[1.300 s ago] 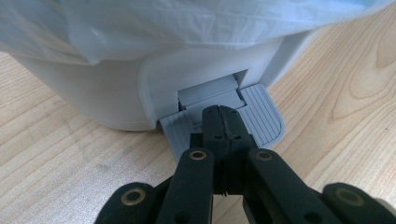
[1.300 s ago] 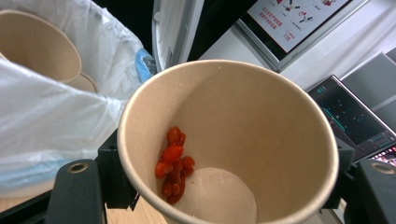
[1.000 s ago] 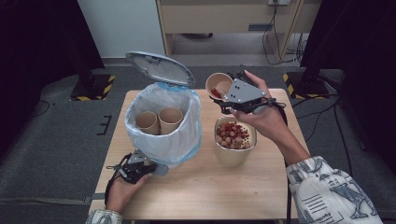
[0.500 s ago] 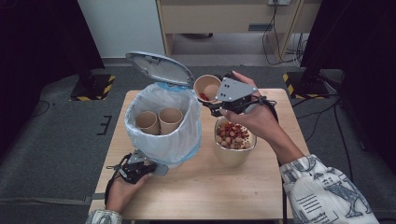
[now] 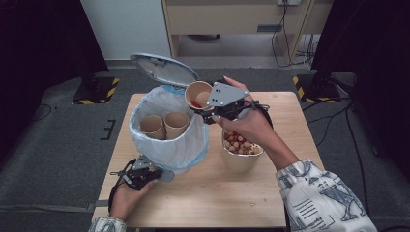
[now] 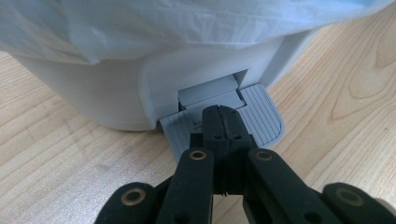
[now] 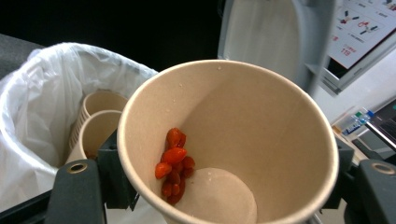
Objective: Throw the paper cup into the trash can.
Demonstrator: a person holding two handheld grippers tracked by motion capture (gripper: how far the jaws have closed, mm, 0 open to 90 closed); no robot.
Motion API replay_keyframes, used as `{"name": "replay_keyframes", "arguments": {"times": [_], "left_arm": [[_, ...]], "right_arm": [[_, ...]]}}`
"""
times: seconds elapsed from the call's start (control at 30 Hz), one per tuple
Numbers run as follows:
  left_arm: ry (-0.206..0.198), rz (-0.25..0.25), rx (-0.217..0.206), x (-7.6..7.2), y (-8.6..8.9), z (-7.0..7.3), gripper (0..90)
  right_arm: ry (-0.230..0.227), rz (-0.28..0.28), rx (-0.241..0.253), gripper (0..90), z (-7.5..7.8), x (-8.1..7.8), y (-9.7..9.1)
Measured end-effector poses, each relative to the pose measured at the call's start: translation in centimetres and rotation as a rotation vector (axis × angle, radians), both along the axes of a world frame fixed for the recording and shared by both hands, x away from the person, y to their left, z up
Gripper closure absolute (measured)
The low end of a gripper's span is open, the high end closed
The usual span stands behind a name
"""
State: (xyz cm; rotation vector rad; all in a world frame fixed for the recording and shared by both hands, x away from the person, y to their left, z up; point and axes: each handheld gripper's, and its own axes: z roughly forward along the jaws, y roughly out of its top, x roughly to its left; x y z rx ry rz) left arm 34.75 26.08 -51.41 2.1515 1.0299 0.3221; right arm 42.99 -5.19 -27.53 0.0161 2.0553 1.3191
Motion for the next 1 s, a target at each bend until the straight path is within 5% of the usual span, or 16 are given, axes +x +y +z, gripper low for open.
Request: {"name": "replay_keyframes", "arguments": {"times": [1.0], "left_arm": [[-0.001,-0.002,0.0,0.0,0.0,0.0,90.0]], "right_arm": [[0.064,0.047,0.023,27.6,-0.9,0.4,3.8]]}}
